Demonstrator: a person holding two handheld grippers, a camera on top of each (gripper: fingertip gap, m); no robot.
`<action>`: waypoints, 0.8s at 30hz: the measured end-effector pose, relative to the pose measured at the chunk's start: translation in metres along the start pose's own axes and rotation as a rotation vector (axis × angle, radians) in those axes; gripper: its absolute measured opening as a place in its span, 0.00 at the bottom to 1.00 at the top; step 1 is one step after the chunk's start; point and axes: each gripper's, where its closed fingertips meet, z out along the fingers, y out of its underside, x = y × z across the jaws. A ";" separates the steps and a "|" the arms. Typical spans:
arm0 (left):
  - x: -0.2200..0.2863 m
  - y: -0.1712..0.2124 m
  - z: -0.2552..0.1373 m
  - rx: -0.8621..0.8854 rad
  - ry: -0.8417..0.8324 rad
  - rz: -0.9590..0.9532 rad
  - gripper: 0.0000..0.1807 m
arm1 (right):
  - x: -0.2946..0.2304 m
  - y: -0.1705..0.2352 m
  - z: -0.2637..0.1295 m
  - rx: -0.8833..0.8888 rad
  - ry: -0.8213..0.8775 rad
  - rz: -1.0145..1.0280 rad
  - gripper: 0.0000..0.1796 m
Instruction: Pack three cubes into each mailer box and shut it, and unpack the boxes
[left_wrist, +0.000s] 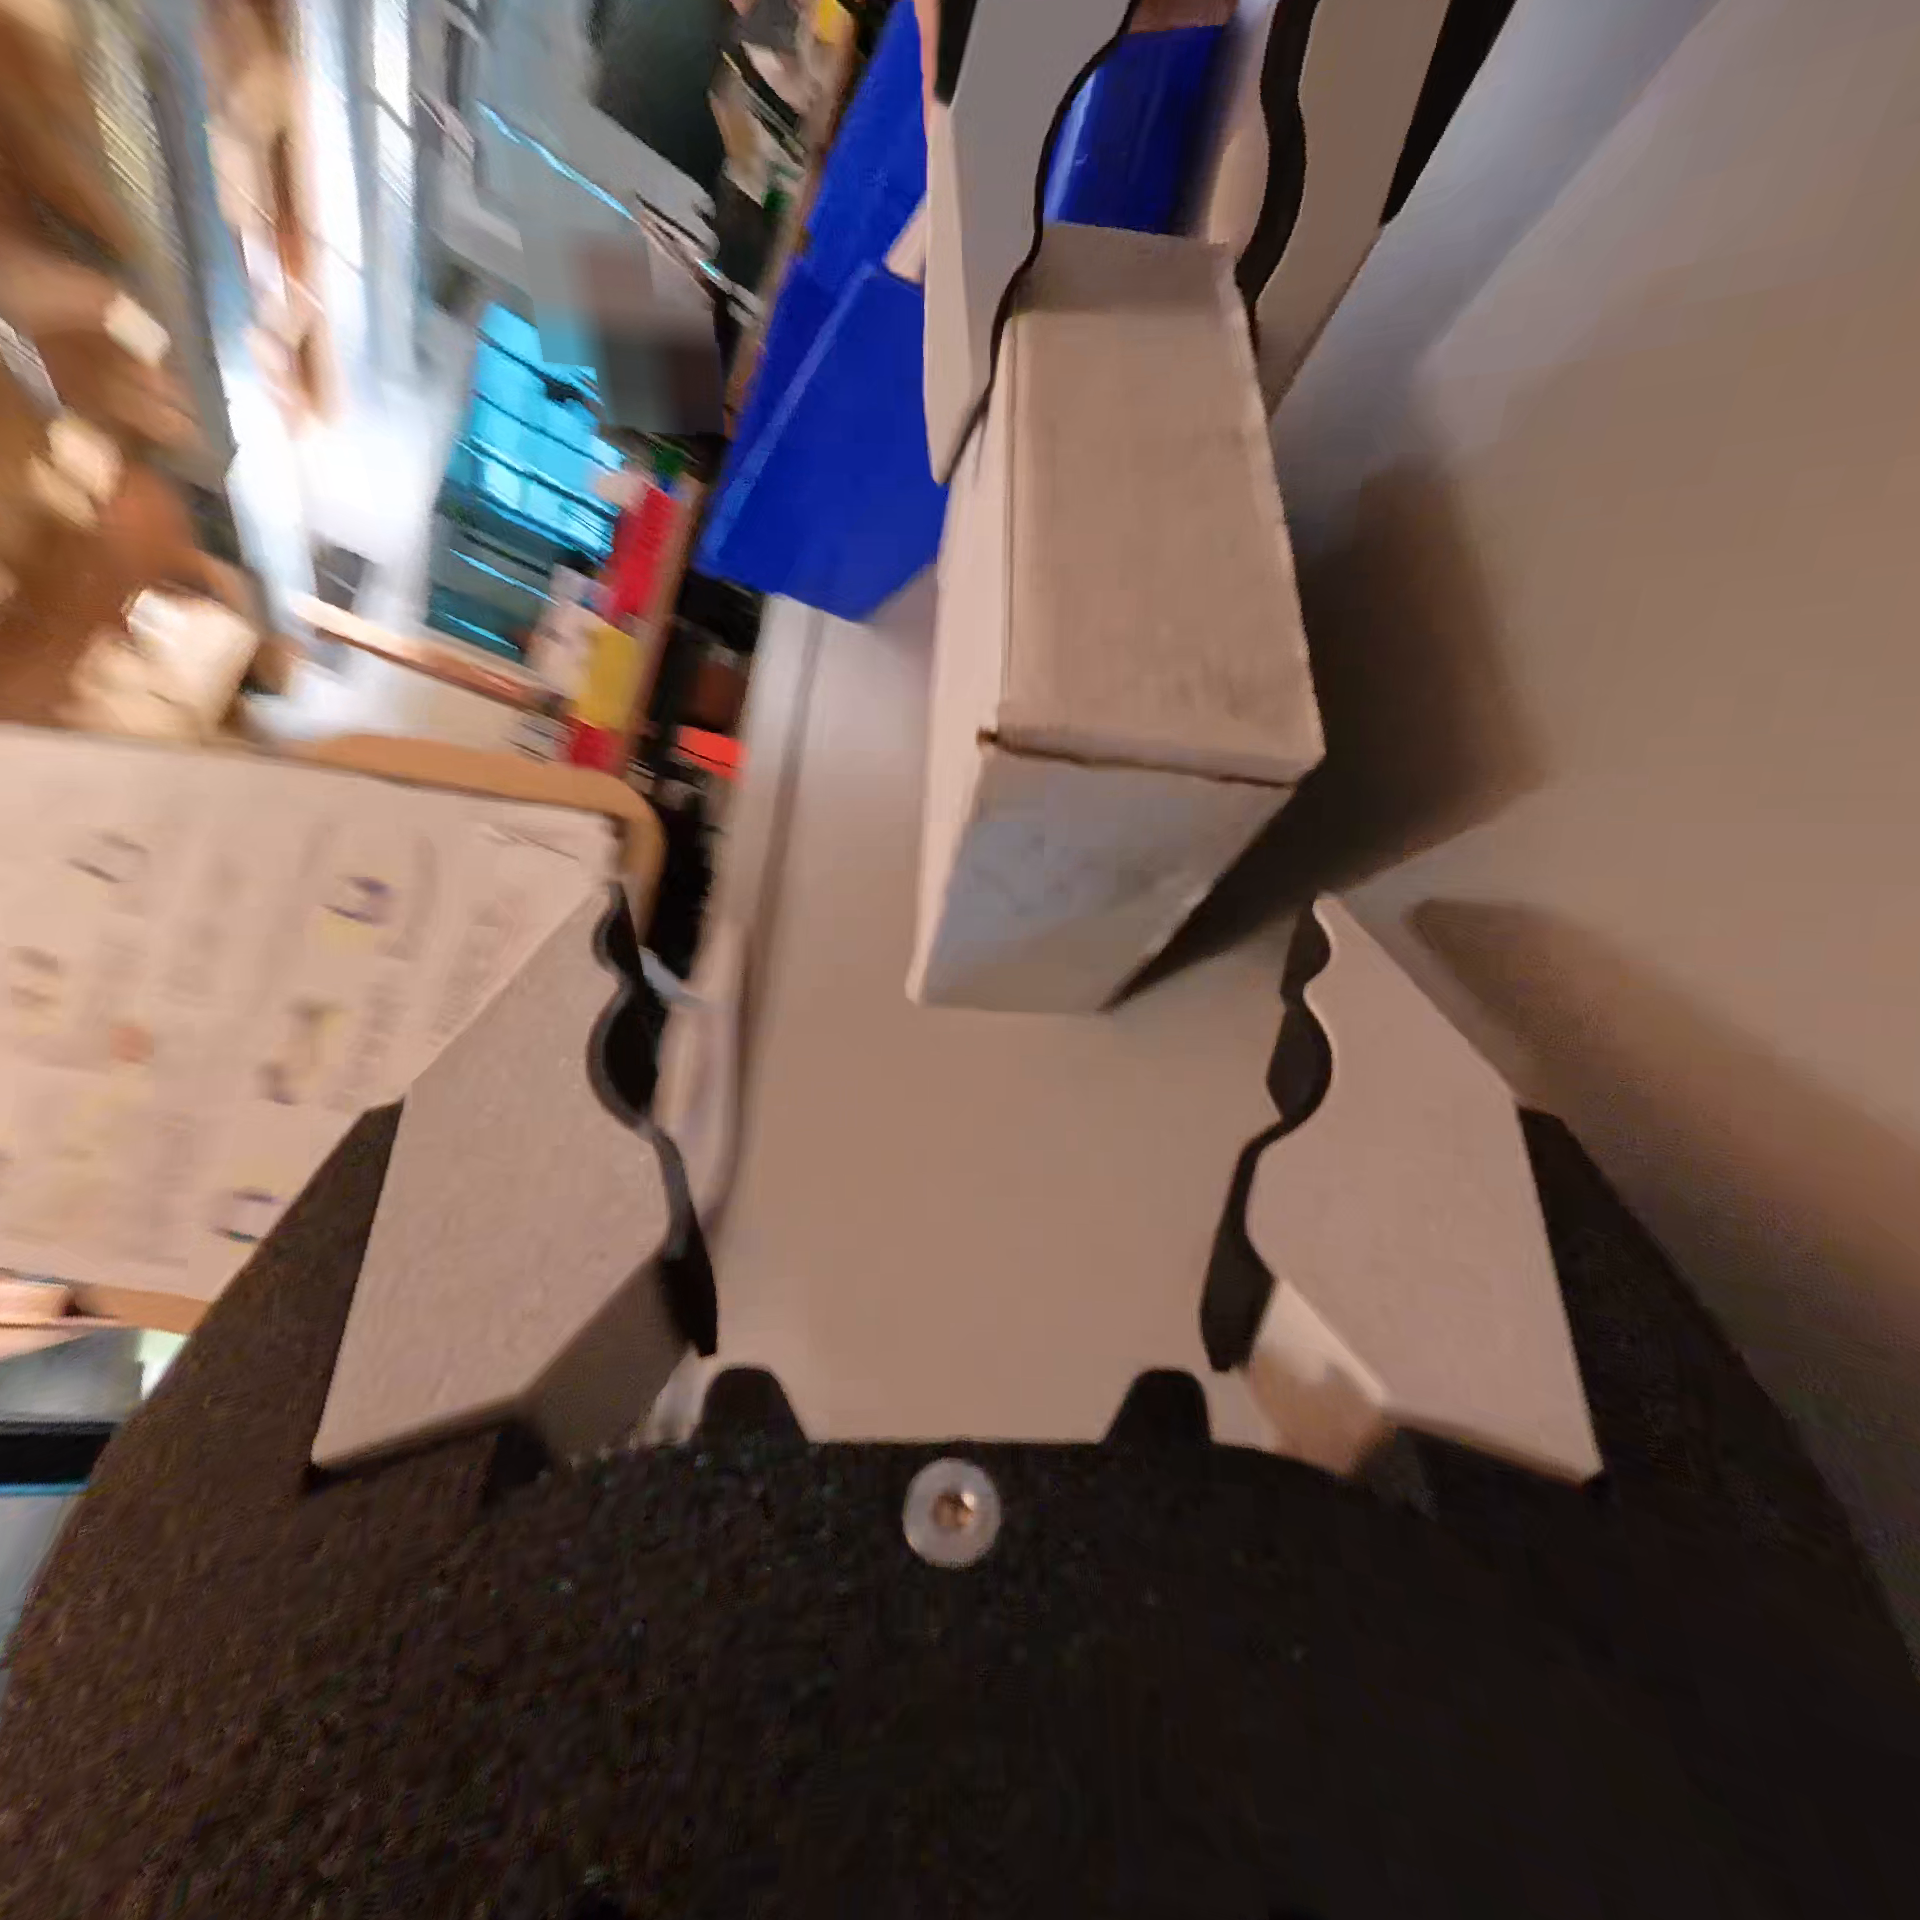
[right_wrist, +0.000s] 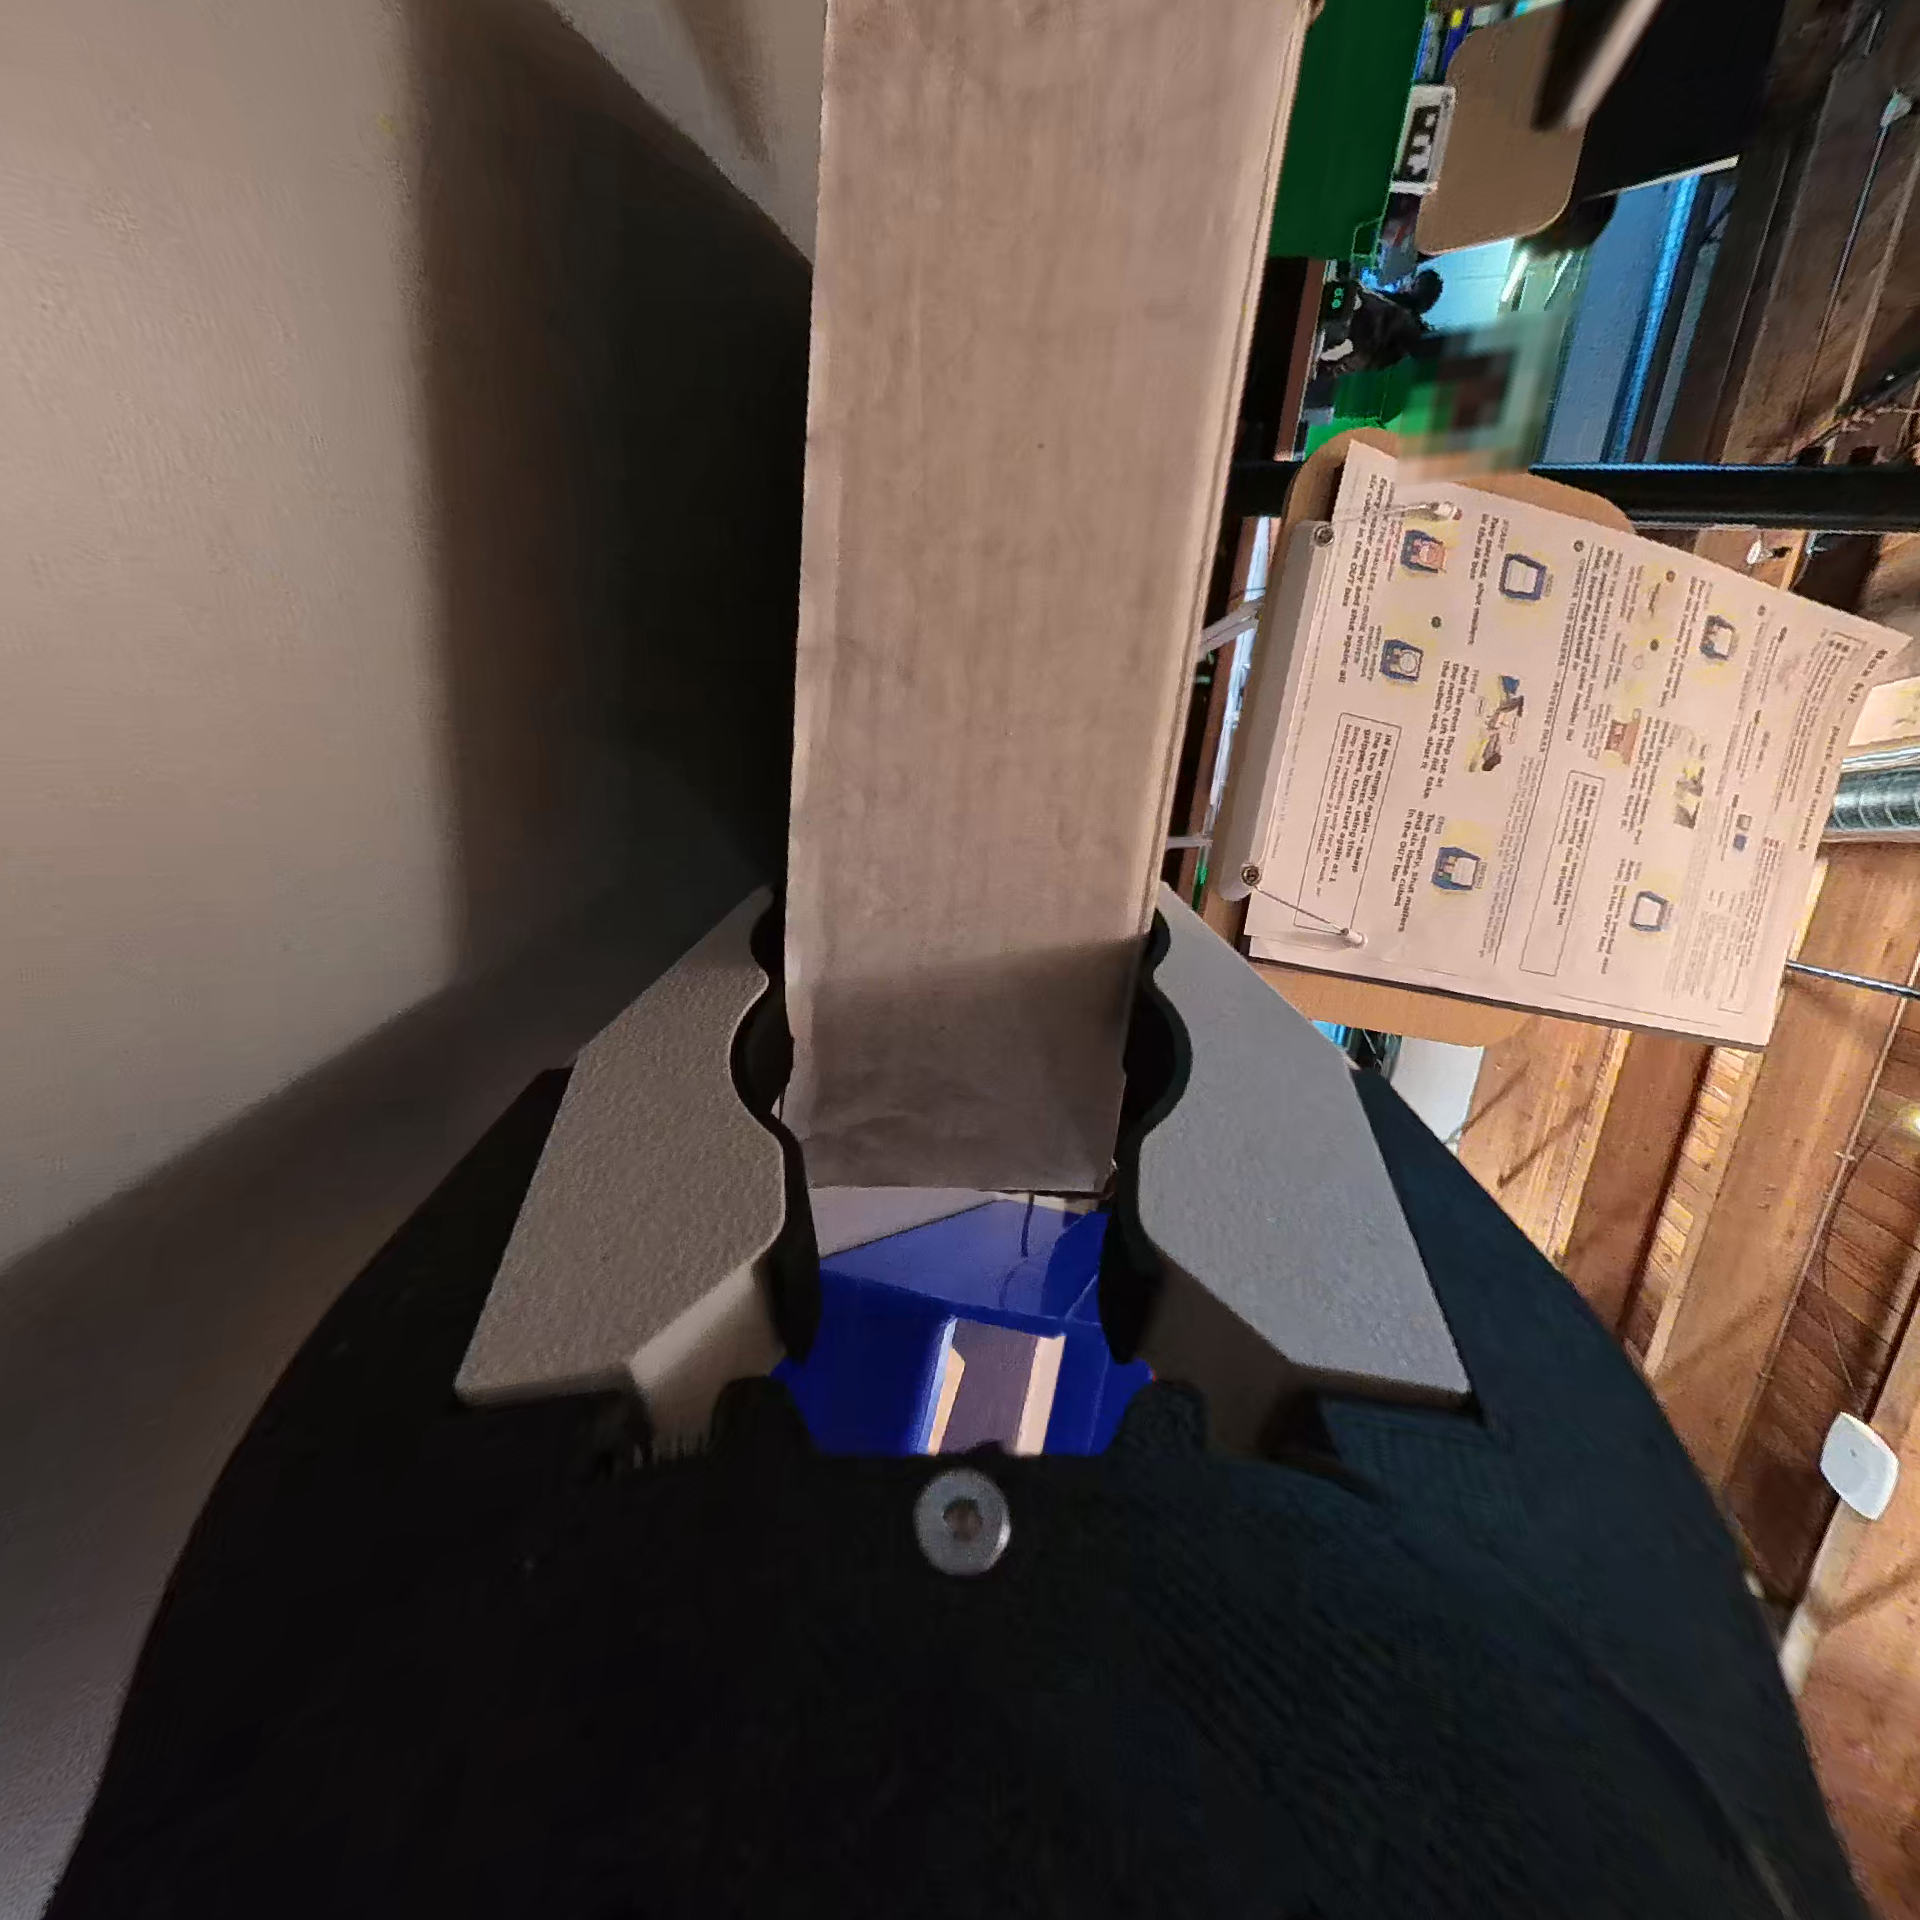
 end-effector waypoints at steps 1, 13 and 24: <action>-0.003 -0.003 0.008 0.020 -0.051 0.089 0.66 | 0.000 -0.001 0.000 0.010 -0.003 0.008 0.35; 0.011 0.003 0.071 0.136 -0.102 0.241 0.40 | 0.000 0.001 -0.002 0.056 -0.044 0.093 0.35; 0.010 0.011 0.070 0.065 -0.090 0.246 0.39 | 0.005 -0.017 -0.030 -0.024 0.210 -0.242 0.35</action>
